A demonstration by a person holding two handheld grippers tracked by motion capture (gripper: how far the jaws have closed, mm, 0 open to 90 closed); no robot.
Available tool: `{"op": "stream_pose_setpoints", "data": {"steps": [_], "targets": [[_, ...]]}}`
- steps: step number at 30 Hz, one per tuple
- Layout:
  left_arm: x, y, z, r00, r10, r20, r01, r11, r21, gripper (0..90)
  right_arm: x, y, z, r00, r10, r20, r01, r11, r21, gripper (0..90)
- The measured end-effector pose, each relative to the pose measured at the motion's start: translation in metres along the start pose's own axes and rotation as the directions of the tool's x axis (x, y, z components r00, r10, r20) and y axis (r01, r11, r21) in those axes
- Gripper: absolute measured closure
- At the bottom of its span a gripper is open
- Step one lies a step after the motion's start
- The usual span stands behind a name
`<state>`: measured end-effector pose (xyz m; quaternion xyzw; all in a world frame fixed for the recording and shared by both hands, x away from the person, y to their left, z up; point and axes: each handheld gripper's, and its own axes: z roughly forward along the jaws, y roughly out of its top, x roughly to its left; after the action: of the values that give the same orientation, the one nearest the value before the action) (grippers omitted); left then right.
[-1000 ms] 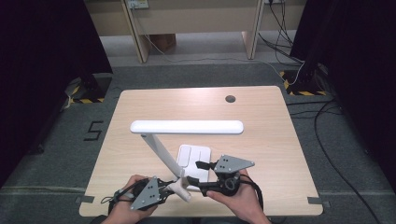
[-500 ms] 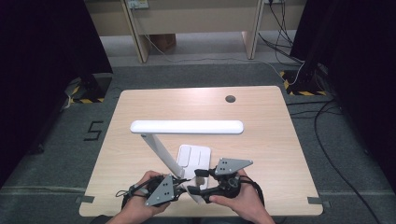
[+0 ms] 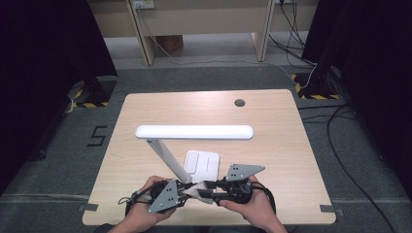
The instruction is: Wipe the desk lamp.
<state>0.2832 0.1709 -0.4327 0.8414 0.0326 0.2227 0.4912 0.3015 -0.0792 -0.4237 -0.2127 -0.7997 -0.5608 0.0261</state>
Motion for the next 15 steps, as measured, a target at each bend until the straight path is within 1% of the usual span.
{"op": "stream_pose_setpoints", "data": {"steps": [2,3,4,5,6,7,8,9,12,13,14,15], "targets": [[0.001,0.000,0.000,0.9998,-0.019,-0.007,0.019,0.9998,-0.005,70.5,0.001,0.000,-0.002,1.0000,-0.005,0.001,0.005,1.000,-0.005,75.6],[0.001,-0.001,-0.001,0.9991,-0.038,-0.019,0.038,0.9992,-0.012,66.0,0.001,0.001,-0.003,1.0000,-0.006,0.007,0.007,1.000,-0.006,76.2],[0.001,-0.001,-0.001,0.9991,-0.038,-0.019,0.038,0.9992,-0.012,60.4,0.001,0.000,-0.005,0.9999,-0.012,0.010,0.012,1.000,-0.014,76.3],[0.003,-0.002,-0.004,0.9961,-0.072,-0.050,0.071,0.9971,-0.027,54.8,0.001,0.000,-0.008,0.9998,-0.009,0.019,0.010,1.000,-0.029,76.4],[0.003,-0.003,-0.007,0.9941,-0.090,-0.061,0.088,0.9954,-0.038,50.4,0.001,0.000,-0.012,0.9993,-0.007,0.037,0.008,0.999,-0.040,76.4],[0.003,-0.003,-0.007,0.9941,-0.090,-0.061,0.088,0.9954,-0.038,47.5,0.001,0.000,-0.012,0.9993,-0.007,0.037,0.008,0.999,-0.040,76.4],[0.002,-0.006,-0.015,0.9902,-0.109,-0.088,0.105,0.9932,-0.051,45.4,-0.002,-0.002,-0.025,0.9966,0.011,0.082,-0.005,0.997,-0.078,76.4],[0.002,-0.010,-0.020,0.9877,-0.117,-0.103,0.113,0.9924,-0.050,44.1,-0.004,-0.003,-0.033,0.9938,0.021,0.109,-0.010,0.995,-0.104,76.4],[0.002,-0.022,-0.033,0.9796,-0.151,-0.132,0.147,0.9883,-0.039,44.4,-0.009,-0.007,-0.061,0.9802,0.054,0.190,-0.019,0.984,-0.180,76.3],[0.003,-0.026,-0.036,0.9762,-0.165,-0.140,0.162,0.9862,-0.036,44.7,-0.010,-0.007,-0.071,0.9766,0.059,0.207,-0.016,0.979,-0.204,76.2],[0.003,-0.026,-0.036,0.9762,-0.165,-0.140,0.162,0.9862,-0.036,44.9,-0.009,-0.007,-0.079,0.9744,0.062,0.216,-0.012,0.974,-0.228,76.2],[0.004,-0.029,-0.038,0.9718,-0.183,-0.149,0.180,0.9830,-0.034,44.9,-0.009,-0.007,-0.079,0.9744,0.062,0.216,-0.012,0.974,-0.228,76.2]]}}
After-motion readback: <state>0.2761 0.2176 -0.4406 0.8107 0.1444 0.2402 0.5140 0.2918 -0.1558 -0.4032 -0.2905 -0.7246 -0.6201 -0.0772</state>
